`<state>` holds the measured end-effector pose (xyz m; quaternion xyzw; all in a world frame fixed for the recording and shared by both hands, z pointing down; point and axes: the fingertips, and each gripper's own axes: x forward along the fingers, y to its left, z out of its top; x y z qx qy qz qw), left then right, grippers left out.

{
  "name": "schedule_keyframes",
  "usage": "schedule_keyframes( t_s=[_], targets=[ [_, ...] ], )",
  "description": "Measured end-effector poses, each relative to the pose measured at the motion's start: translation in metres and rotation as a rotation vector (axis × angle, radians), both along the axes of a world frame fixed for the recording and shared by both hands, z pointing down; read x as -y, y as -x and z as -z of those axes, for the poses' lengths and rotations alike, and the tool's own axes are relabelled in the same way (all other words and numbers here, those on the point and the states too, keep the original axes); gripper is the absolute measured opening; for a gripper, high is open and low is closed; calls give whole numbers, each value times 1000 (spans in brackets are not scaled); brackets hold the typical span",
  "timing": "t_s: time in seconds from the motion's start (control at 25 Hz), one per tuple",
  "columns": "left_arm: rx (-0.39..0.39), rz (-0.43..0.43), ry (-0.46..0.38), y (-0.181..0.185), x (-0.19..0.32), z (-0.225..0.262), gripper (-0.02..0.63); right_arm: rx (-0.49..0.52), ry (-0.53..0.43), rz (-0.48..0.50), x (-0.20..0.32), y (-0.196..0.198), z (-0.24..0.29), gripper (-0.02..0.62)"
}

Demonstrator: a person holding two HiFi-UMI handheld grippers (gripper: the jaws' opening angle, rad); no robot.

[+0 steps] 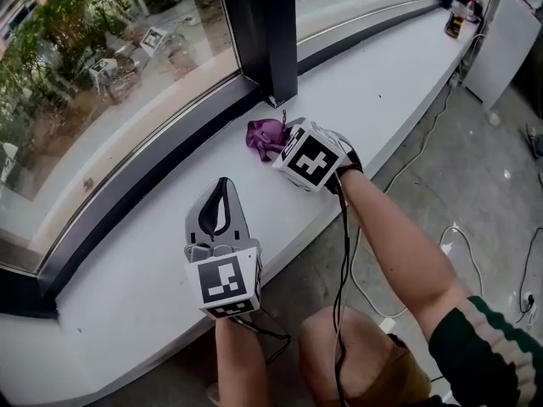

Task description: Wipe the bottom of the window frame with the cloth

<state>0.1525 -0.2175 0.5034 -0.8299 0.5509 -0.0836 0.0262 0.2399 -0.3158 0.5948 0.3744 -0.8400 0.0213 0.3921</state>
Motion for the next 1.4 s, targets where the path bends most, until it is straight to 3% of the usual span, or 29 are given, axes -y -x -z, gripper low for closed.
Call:
schedule_keyframes(
  t_s=[0.8, 1.4],
  targets=[
    [-54, 0, 15, 7, -20, -6, 3, 7, 66, -33, -70, -29, -1, 146],
    [-64, -18, 15, 11, -36, -5, 3, 8, 106, -44, -87, -38, -2, 146]
  ],
)
